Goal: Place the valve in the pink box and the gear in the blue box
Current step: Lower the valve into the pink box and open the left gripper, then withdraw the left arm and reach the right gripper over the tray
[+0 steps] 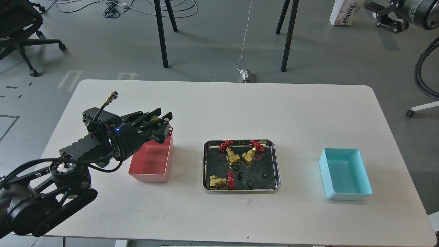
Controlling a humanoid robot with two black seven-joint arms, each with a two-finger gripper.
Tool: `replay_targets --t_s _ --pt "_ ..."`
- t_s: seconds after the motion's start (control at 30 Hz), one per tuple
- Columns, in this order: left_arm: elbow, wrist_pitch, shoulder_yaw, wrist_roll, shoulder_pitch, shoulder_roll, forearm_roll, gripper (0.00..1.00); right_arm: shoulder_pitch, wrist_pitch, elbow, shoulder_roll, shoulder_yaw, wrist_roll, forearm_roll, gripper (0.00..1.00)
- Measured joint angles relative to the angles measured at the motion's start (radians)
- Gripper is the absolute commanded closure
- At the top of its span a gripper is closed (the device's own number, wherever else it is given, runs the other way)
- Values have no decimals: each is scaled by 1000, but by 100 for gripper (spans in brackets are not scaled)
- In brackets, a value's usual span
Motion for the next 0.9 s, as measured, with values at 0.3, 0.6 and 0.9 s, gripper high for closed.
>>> replay_targets --t_s 0.3,0.6,0.9 --pt "141 66 31 -33 24 -5 6 68 1 -8 -2 3 2 0 0 2" --pt "194 118 24 -51 42 -22 1 7 10 -5 4 4 2 0 -5 2" --pt "191 180 -173 -79 -104 -36 -321 3 34 82 135 88 -44 17 -276 2"
